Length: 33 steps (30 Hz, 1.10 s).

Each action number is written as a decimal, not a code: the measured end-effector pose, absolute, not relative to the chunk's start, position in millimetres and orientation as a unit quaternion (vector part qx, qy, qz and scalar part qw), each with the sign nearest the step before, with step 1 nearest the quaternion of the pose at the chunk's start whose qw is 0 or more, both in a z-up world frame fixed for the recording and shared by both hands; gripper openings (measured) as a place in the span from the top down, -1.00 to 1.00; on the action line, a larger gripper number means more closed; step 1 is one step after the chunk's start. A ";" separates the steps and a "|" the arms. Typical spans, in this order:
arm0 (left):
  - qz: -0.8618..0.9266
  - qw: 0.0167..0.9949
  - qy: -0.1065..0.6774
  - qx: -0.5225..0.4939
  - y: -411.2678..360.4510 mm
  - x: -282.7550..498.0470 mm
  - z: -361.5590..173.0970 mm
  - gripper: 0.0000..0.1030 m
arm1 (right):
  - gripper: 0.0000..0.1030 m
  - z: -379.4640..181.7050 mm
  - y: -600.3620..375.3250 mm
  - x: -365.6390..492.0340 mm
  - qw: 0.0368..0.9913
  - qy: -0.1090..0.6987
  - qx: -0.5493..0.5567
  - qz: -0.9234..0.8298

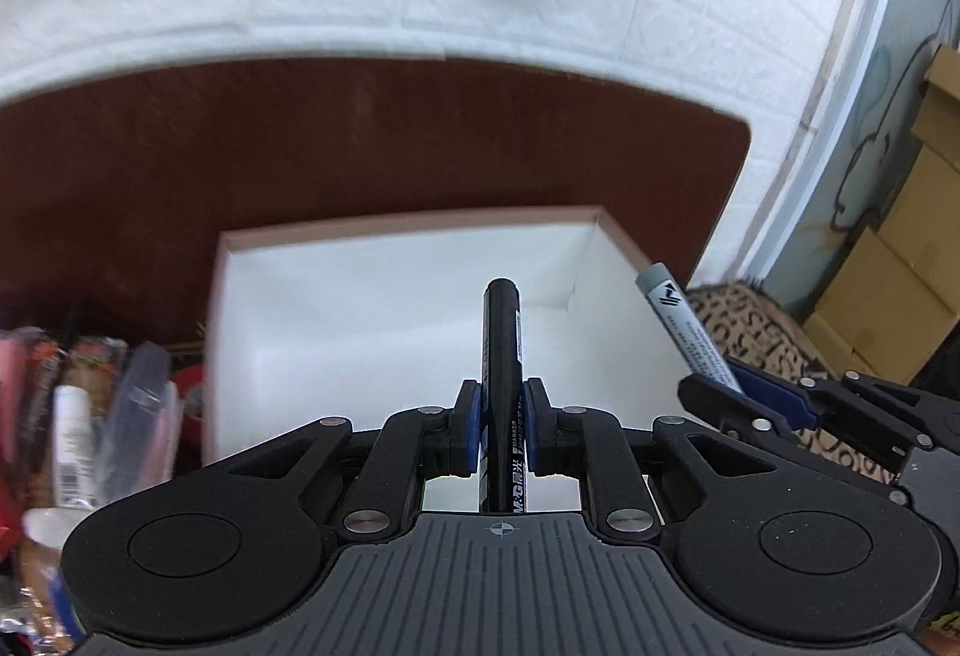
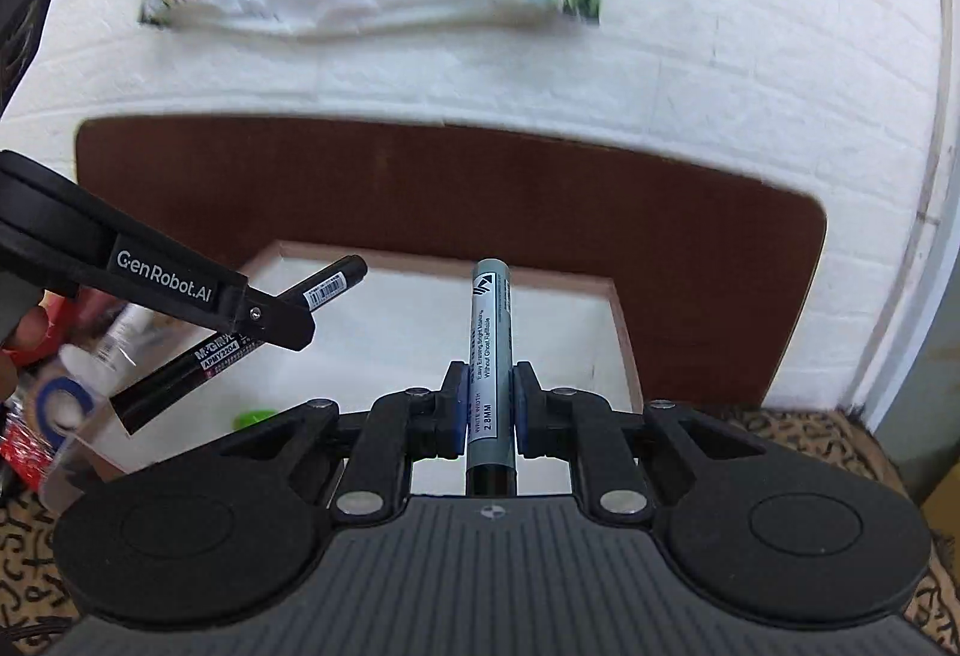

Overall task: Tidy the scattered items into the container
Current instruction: 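Lower the markers into the box and open both grippers, then withdraw both tools from the box back toward the pile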

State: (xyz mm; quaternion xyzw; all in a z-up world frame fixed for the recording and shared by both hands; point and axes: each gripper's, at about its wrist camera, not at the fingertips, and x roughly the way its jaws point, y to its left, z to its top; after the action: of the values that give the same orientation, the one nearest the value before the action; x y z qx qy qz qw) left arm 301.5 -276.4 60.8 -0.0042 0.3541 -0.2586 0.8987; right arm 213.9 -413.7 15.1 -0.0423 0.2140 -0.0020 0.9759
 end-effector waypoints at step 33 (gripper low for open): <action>-0.268 0.913 0.305 0.038 -277.2 276.7 36.9 -1.00 | -0.99 -7.1 -394.4 219.1 0.972 0.225 -0.060 0.001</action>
State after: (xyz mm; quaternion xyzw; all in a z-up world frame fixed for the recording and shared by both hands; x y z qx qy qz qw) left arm 276.7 -277.2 36.9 0.0383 0.3048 -0.2678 0.9132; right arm 219.1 -394.4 -7.1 -0.0599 0.2255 0.0010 0.9724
